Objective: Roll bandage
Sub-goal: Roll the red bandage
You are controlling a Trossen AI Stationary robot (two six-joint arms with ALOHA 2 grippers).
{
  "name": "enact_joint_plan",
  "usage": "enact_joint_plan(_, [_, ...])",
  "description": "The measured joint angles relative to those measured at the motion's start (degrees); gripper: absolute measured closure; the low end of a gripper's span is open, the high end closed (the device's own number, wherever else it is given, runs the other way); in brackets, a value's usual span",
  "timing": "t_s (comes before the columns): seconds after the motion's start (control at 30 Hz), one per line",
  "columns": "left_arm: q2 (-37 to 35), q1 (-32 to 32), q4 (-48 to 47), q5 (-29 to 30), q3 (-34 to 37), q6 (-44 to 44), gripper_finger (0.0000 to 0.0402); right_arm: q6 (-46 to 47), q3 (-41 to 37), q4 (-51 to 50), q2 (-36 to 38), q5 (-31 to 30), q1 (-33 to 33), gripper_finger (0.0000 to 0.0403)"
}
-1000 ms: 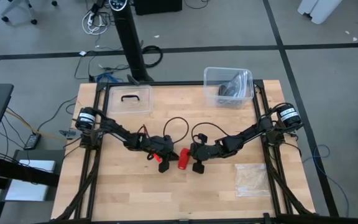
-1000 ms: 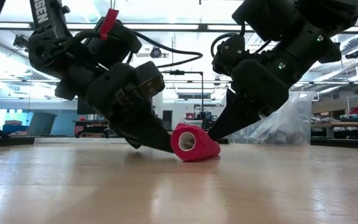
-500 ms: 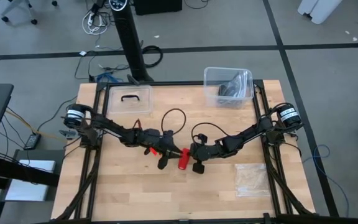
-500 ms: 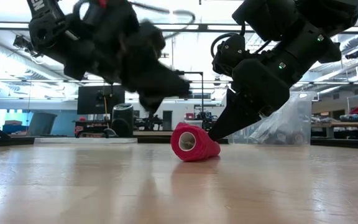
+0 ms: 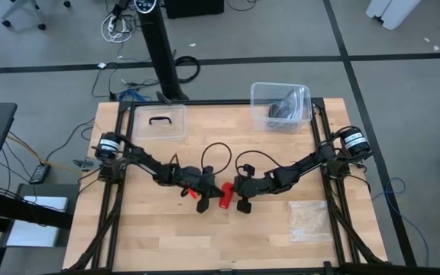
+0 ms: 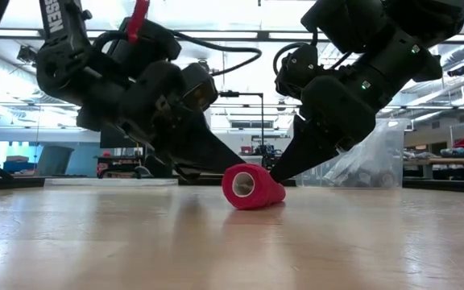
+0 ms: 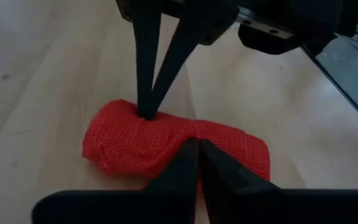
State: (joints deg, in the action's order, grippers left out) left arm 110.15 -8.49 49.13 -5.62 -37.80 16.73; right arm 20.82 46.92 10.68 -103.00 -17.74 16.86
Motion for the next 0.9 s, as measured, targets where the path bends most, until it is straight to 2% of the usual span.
enact_joint_plan(0.4, [-0.01,-0.57,-1.17,0.18,-0.02,-1.46,0.0390,0.13,0.00,0.14,0.00,0.02,0.02,0.0399])
enact_joint_plan(0.63, [-0.01,-0.57,-1.66,-1.08,-0.03,-4.26,0.0359,0.46,0.00,0.23,0.00,0.02,0.02,0.0395])
enact_joint_plan(0.9, [0.04,-0.62,-1.32,-1.60,0.09,-4.47,0.0336,0.59,0.65,-0.07,0.34,0.20,0.04,0.0370])
